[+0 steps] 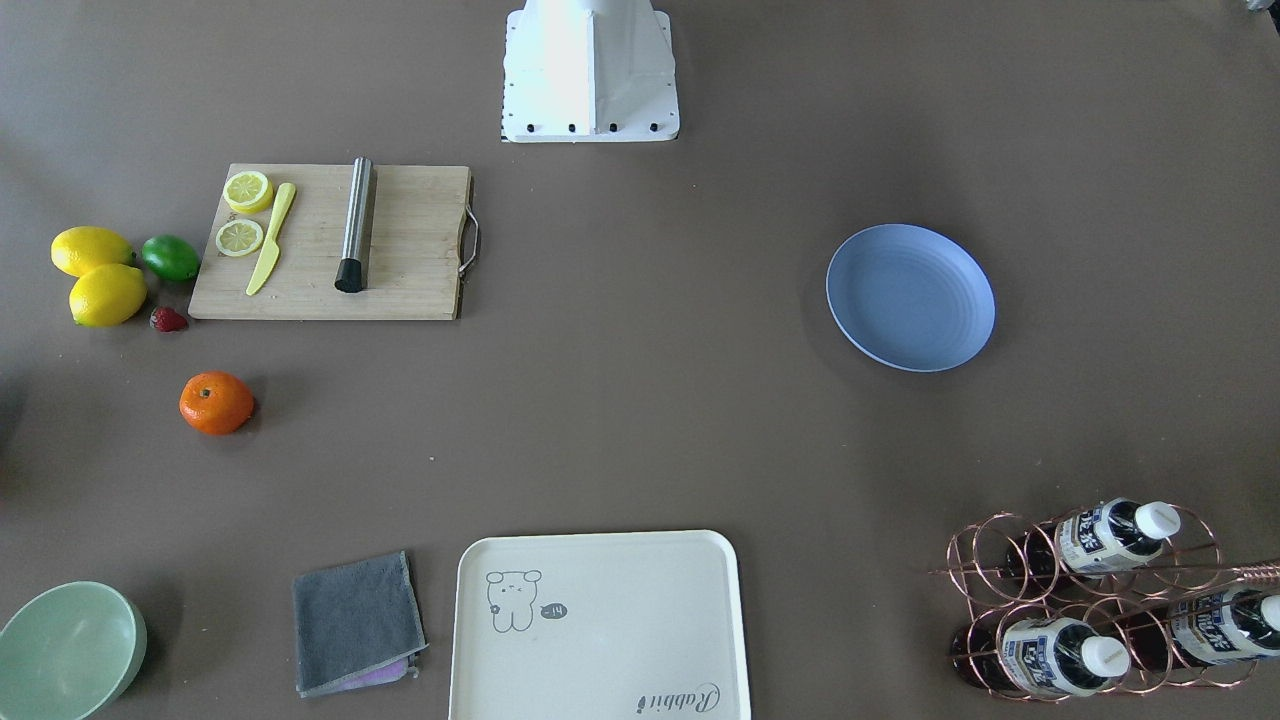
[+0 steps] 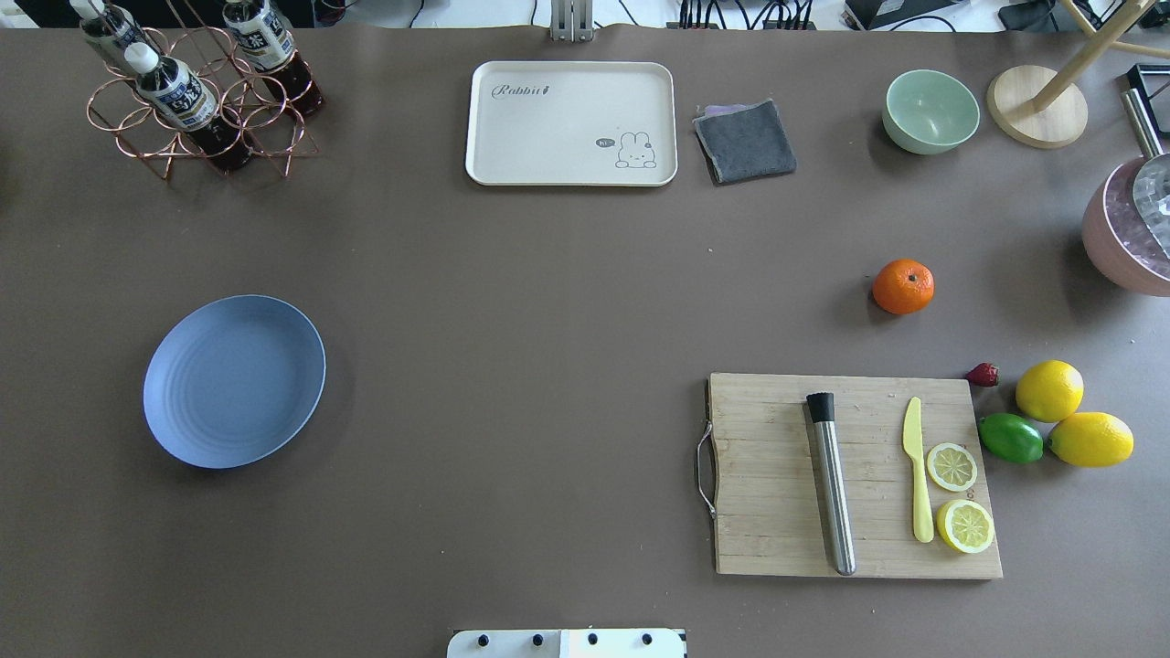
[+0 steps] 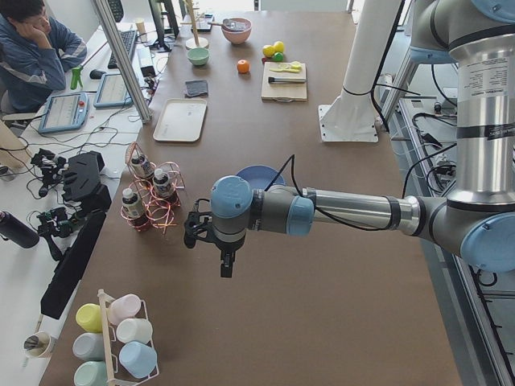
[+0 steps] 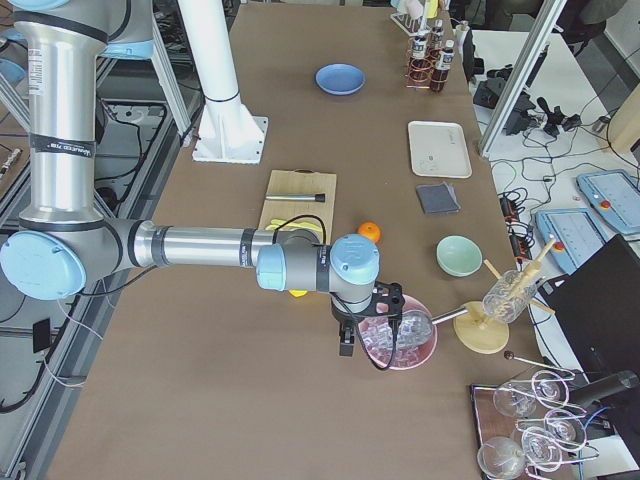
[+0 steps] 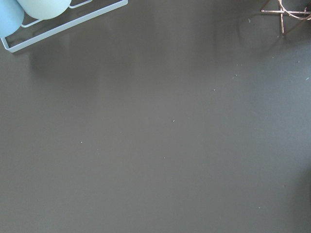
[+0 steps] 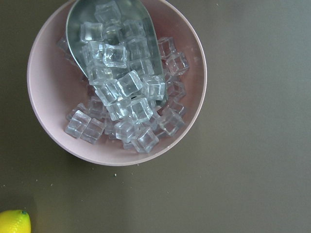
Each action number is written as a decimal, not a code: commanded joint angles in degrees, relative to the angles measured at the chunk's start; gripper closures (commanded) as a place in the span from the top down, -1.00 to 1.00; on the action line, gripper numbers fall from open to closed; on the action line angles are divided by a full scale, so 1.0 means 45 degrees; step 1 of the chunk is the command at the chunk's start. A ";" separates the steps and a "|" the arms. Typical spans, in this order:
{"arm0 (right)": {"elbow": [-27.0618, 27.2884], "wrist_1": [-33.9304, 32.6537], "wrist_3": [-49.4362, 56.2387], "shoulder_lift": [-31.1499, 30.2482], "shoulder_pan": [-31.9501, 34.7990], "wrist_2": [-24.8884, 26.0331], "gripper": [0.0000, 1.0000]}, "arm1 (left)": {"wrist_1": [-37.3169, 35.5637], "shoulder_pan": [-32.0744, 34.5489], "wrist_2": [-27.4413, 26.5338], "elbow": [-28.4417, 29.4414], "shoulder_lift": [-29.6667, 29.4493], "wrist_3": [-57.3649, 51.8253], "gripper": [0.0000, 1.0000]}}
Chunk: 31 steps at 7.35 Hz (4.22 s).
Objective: Pick orange to plate
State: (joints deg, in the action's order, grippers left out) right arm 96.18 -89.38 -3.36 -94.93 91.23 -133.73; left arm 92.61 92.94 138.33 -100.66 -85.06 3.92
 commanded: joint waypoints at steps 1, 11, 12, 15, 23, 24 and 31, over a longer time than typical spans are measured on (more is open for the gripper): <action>0.0131 -0.0019 -0.0016 -0.0037 0.0000 0.0011 1.00 | 0.0045 0.0068 0.0061 -0.0032 -0.0217 0.0007 0.96; 0.1006 0.3238 -0.4116 0.0547 -0.1903 -0.0343 1.00 | 0.6239 -0.3261 0.0655 0.0532 -0.0884 0.4847 0.96; 0.1165 0.4112 -0.5838 0.0568 -0.2920 0.0414 1.00 | 0.7900 -0.4373 -0.0590 0.0862 -0.0786 0.7229 0.96; 0.1147 0.5214 -0.7692 0.0568 -0.4550 0.1495 1.00 | 1.0410 -0.8260 -0.3446 0.1448 -0.0765 1.1444 0.96; 0.1147 0.5215 -0.7672 0.0588 -0.4687 0.1515 1.00 | 1.3815 -0.9873 -0.3806 0.3112 -0.0472 1.2077 -0.32; 0.1147 0.5234 -0.7672 0.0588 -0.4688 0.1515 1.00 | 1.4028 -0.9892 -0.3767 0.3112 -0.0453 1.2077 -0.35; 0.1166 0.5234 -0.7672 0.0588 -0.4707 0.1496 1.00 | 1.4245 -0.8741 -0.1054 0.1689 -0.1110 1.4776 -1.00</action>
State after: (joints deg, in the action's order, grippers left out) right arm 101.41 -65.83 -37.88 -92.28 70.10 -126.97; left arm 156.93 51.94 130.57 -91.12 -87.47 63.65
